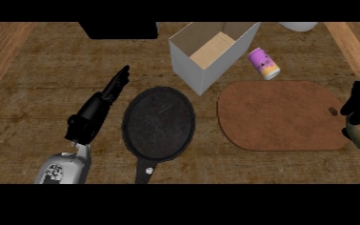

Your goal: Pick the squash from the cutting board and place it in the cardboard box

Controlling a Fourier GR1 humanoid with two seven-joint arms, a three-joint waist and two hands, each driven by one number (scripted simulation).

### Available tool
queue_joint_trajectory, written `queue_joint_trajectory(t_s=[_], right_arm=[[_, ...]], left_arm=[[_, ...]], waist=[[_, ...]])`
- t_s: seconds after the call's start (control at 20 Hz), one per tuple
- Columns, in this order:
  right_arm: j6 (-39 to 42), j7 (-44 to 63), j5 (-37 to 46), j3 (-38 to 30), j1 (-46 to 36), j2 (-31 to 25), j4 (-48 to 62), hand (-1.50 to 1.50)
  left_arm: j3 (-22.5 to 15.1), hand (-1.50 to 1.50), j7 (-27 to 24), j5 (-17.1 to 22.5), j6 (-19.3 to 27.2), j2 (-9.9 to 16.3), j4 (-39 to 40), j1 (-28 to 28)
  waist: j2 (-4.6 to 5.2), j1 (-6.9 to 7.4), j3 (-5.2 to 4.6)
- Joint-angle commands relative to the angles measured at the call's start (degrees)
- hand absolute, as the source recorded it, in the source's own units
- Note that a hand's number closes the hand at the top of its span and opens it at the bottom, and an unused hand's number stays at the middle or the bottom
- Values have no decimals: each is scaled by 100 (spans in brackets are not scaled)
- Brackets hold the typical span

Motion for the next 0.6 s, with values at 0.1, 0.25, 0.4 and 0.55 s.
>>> queue_joint_trajectory(t_s=[0.1, 0.25, 0.4, 0.55], right_arm=[[575, 910, -358, -204, -1018, 55, 475, 150], [304, 1253, -94, -23, -1260, 473, 608, 150], [350, 1590, -30, 183, -2012, 646, 1078, 150], [412, 2436, -23, 564, -2565, 1059, 1008, 150]], left_arm=[[-50, 0, 316, -39, 81, -212, 5, -330], [19, 0, -159, -43, -16, -128, 247, -147], [-206, 0, 12, -280, 140, -269, 84, -129], [65, 0, -18, 2, -129, -102, 320, -317]], waist=[[16, 68, 1], [21, 69, 1], [25, 112, 1], [23, 106, -2]])
